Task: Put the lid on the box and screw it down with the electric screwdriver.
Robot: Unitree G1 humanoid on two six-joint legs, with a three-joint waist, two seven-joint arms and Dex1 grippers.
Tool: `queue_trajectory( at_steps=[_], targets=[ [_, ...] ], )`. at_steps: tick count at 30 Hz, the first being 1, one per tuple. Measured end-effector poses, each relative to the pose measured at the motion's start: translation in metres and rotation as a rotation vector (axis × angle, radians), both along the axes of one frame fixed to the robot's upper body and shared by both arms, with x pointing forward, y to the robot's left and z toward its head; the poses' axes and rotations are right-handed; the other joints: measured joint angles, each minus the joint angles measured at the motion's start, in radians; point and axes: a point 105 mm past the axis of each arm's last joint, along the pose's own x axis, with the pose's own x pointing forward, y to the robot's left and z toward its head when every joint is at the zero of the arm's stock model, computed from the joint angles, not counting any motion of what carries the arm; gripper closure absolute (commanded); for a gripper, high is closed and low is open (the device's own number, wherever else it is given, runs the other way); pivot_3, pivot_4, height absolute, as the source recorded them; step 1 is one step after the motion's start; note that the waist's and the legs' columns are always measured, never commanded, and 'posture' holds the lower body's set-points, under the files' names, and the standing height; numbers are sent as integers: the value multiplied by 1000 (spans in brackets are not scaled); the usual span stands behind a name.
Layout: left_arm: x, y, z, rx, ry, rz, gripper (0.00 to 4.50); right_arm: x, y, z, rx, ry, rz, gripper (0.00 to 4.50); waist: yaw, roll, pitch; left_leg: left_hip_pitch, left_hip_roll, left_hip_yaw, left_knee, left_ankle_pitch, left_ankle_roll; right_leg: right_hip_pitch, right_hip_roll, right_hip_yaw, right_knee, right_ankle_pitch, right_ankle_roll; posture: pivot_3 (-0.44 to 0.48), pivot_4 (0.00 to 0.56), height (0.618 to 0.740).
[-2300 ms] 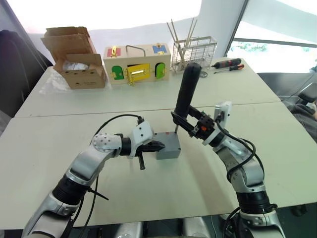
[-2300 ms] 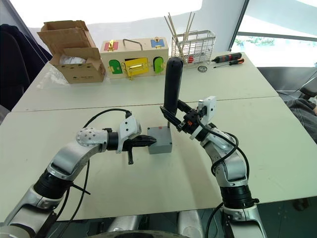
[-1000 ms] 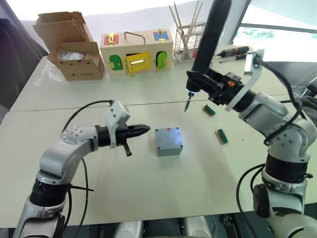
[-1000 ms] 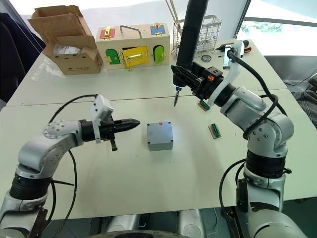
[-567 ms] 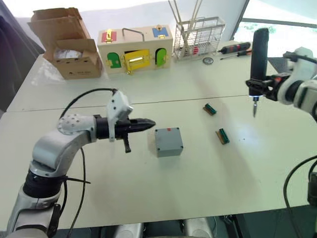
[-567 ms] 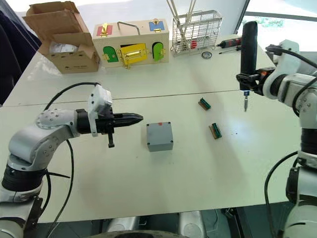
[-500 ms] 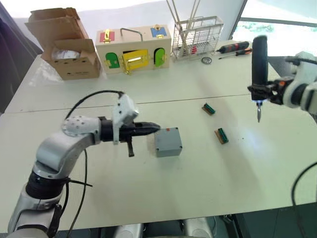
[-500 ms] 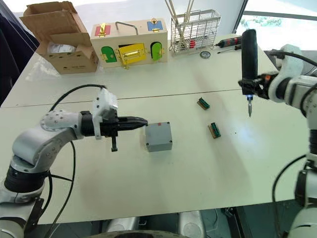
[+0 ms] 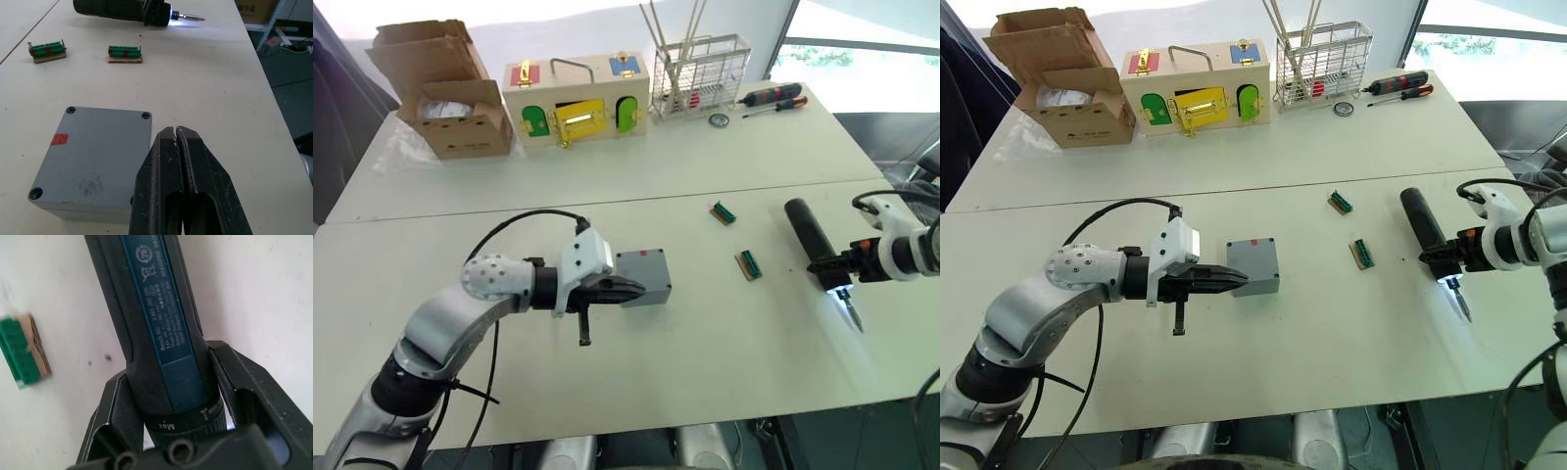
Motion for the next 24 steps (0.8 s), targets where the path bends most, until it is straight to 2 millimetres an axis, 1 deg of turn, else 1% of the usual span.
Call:
queue_trajectory(
  at_steps=[6,8,9,12,13,17,19,21,24],
  targets=[
    [1,6,2,2,-5,37,4500,10,-2,-1,59,2,-91,2636,0,-2,-1,1,0,0,1,0,0,1,0,0,0,1,0,0,150,734],
    [1,6,2,-2,-7,41,4500,11,-2,-1,63,1,-98,1634,1,-2,-1,1,0,0,1,0,0,1,0,0,0,1,0,0,150,734],
    [1,6,2,-2,-4,44,4500,11,-1,-1,59,-2,-93,1454,0,-2,-1,1,0,0,1,0,0,1,0,0,0,1,0,0,150,734],
    [1,6,1,-4,0,47,4500,13,6,0,52,-11,-63,332,0,-4,-2,1,0,0,1,0,0,2,0,0,0,1,0,0,150,734],
    [1,6,1,-6,0,49,4500,13,7,0,51,-15,-57,26,0,-5,-2,1,0,0,1,0,0,2,0,0,0,1,0,0,150,734],
    [8,15,-2,-6,22,90,4500,15,8,0,29,-40,-48,26,2,-5,-3,1,0,-1,1,0,0,2,0,0,0,1,0,0,150,734],
    [19,28,0,-27,32,156,4500,18,10,2,-16,-79,-14,26,2,-4,-2,1,0,-1,1,0,0,2,0,0,0,1,0,0,150,734],
    [33,46,6,-59,33,242,4500,24,14,14,-56,-148,27,26,1,-2,-1,1,0,0,1,0,0,0,0,0,2,1,0,0,150,734],
    [43,63,11,-81,29,310,4500,33,29,45,-85,-294,112,26,2,-2,-1,1,0,-1,0,1,-1,0,1,-1,2,1,0,0,150,734]
  ],
)
